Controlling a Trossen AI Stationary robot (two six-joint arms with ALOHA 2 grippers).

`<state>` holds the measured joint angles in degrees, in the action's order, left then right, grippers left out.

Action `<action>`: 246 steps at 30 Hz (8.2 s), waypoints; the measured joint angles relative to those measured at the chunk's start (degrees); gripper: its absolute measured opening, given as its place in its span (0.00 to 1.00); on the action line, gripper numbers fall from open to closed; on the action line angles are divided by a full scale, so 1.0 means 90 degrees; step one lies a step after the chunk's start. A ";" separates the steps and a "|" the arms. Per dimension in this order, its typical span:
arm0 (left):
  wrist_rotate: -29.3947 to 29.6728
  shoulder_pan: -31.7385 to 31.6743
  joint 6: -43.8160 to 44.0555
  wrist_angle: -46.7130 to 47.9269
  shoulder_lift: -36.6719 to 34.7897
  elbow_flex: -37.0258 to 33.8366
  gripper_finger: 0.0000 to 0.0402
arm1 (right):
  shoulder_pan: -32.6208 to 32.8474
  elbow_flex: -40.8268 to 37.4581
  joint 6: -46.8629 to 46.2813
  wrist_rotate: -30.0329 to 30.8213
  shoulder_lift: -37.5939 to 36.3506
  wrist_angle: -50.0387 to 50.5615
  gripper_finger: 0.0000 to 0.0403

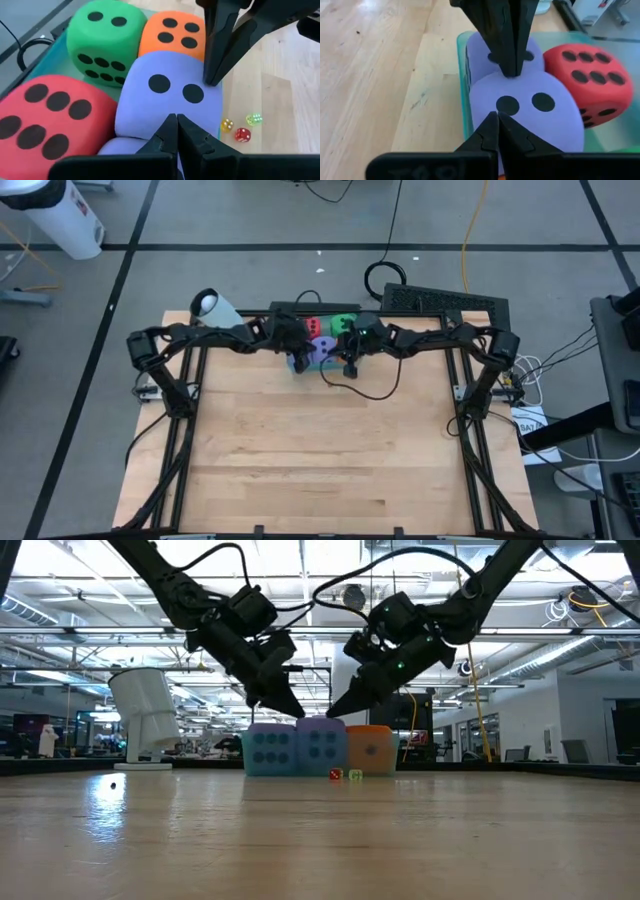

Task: Pick & Place Dice
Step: Put the violet die into the blue bin, then adjust the blue bin, then put the small green die into the blue bin

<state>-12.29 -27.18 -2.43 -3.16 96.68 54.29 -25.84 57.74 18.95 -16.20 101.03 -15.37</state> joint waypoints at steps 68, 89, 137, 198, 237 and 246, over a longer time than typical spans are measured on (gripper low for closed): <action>0.1904 -0.0948 0.1364 0.2011 -0.0782 -0.0627 0.01 | -0.1287 -0.1433 -0.1563 0.1287 -0.1168 0.1077 0.00; 0.1312 -0.0041 0.1361 0.1203 0.0056 -0.0627 0.01 | -0.0605 -0.2218 -0.2294 0.0317 -0.1166 0.0443 0.00; -0.0588 -0.0828 -0.0104 -0.0931 -0.4968 -0.3795 0.01 | 0.1195 -0.4154 -0.2389 0.1858 -0.4125 -0.1761 0.00; -0.0627 -0.1297 -0.0057 -0.0728 -0.5043 -0.3932 0.06 | 0.3010 -0.2424 -0.4023 0.4682 0.1423 -0.4227 0.41; -0.0629 -0.1297 0.0023 -0.0823 -0.5042 -0.3932 0.06 | 0.3010 -0.2421 -0.3729 0.3881 0.1409 -0.4979 0.12; -0.0634 -0.1297 0.0045 -0.0821 -0.5042 -0.3932 0.06 | 0.3013 -0.2424 -0.3047 0.3766 0.0293 -0.4778 0.12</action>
<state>-18.00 -38.85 -2.02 -10.55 51.31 18.90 1.28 35.92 -8.47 17.69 103.67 -58.37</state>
